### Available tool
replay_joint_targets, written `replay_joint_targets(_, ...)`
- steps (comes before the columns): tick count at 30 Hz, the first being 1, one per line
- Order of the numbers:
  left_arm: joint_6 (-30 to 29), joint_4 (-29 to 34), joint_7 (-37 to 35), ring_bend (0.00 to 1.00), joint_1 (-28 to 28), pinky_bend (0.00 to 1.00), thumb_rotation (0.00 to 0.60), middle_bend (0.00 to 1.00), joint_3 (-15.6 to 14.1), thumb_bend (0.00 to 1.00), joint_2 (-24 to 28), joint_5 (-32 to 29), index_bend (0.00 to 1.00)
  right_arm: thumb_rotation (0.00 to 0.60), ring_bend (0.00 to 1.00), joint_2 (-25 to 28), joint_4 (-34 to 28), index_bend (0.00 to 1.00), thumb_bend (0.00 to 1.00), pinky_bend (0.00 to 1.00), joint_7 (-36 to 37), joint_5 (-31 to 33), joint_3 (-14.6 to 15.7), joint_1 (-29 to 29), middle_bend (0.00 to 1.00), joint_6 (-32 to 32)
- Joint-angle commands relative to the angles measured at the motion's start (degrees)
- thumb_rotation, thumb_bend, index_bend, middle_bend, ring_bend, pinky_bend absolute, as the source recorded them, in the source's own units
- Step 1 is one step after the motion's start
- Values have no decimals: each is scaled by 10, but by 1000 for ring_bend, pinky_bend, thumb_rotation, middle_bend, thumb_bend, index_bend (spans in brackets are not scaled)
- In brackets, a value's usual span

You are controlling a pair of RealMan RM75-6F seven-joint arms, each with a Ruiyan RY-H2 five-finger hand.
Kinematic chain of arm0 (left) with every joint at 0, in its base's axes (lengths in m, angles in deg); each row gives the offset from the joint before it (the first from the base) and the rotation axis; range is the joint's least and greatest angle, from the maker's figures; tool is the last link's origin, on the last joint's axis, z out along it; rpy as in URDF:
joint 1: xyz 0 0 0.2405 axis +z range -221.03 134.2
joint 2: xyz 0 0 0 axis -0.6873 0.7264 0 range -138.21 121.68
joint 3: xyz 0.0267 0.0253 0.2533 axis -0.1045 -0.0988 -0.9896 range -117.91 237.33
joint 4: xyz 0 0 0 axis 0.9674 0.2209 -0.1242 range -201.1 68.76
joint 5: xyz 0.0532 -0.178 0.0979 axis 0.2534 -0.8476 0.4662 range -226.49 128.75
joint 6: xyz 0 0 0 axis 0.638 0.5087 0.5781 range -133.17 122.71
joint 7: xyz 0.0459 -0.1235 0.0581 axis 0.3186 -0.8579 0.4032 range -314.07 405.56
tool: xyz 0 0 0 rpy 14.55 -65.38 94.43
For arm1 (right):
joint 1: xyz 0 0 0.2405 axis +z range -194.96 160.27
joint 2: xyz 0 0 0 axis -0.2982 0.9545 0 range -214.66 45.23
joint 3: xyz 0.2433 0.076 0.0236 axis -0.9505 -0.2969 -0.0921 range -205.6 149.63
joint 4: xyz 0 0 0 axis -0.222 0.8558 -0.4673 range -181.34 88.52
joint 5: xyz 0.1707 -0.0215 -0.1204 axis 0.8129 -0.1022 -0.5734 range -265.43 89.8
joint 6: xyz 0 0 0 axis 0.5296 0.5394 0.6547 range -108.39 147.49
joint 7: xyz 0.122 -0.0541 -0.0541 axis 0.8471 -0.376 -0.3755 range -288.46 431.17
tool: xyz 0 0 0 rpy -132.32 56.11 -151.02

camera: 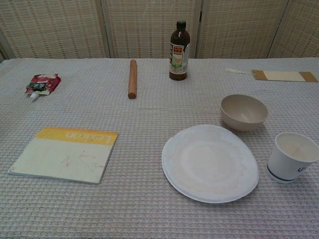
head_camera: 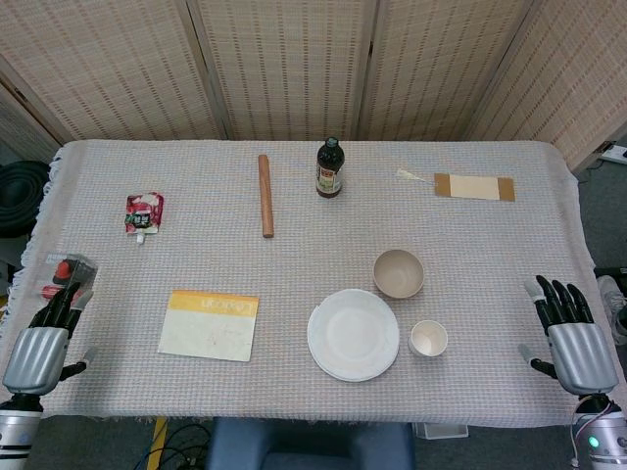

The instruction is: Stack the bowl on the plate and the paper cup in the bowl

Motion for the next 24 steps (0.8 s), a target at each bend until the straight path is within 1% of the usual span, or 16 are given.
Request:
replay_joint_targets(1,1,-1,1,11,-1,241,600,0,0,314,-2,-1,97,600,0,9,0,0,214,0,19,0,2,1,0,-6)
replay_joint_targets(8,-7,3,0,11,3,241,600,0,0,314,2,-3,98,600,0,19,-2,0,214,0,51,-8,-3,3,0,0)
replay_joint_targets(11,-16,5,-7,12,8,241,600,0,2,314,7,-5,98,600,0,20,-1,0,214,0,47,-2,-10,17,0,-20)
replay_joint_targets(14,-18,4,-13,11,8,241,600,0,4,314,10,-8,98,600,0,43,-26,0,214,0,57,16,-24,49,0,-71)
replay_joint_targets(19,-19,1,-22,11,11,241,600,0,7,314,16,-15,98,600,0,71,-61,0,214,0,79,58,-75,117,0,-147)
replay_joint_targets(22,-19,1,-27,11,13,241,600,0,10,314,19,-27,97,600,0,99,-89,0,206,0,96,96,-99,161,0,-217)
replay_joint_targets(24,-19,3,-35,11,14,241,600,0,12,314,22,-29,98,600,0,117,-104,0,174,0,85,127,-113,191,0,-265)
